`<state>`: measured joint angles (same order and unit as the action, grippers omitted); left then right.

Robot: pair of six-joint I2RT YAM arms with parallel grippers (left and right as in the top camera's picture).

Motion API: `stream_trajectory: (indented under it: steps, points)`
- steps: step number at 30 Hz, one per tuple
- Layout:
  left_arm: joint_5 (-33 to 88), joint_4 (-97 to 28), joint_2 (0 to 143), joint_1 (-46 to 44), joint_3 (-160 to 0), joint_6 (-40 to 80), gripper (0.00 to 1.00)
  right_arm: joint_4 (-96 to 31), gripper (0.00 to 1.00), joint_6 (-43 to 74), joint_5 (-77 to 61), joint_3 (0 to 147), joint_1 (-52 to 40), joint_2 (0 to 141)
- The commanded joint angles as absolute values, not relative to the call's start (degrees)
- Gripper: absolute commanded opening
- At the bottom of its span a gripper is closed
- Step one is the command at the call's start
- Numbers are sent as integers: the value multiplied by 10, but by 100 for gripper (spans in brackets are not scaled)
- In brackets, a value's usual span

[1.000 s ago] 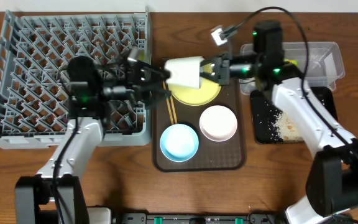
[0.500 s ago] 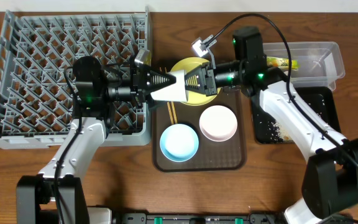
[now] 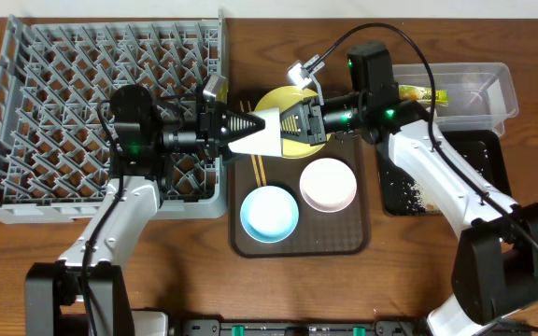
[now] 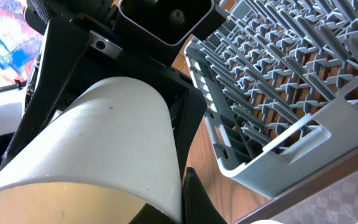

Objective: Sort waste into correct bins and load items into the dishwasher
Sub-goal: 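Pass the cream cup from the right gripper to the left gripper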

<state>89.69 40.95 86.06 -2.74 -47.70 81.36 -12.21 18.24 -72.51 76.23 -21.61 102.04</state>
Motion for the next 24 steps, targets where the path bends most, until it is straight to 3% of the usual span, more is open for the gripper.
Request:
stream_trajectory:
  steps: [1,7,16,23,24]
  points:
    - [901,415,858,-27,-480,812,52,-127,4,166,-714,764,-213,1027]
    - [901,415,858,-27,-480,811,40,-126,41,166,-714,764,-208,1027]
    - [901,460,858,-14,-480,791,27,-126,75,166,-729,764,-157,1026]
    - [900,470,858,65,-480,797,27,-143,99,141,-770,764,-87,1011]
    - [896,470,858,78,-480,797,26,-151,99,130,-770,764,-81,1007]
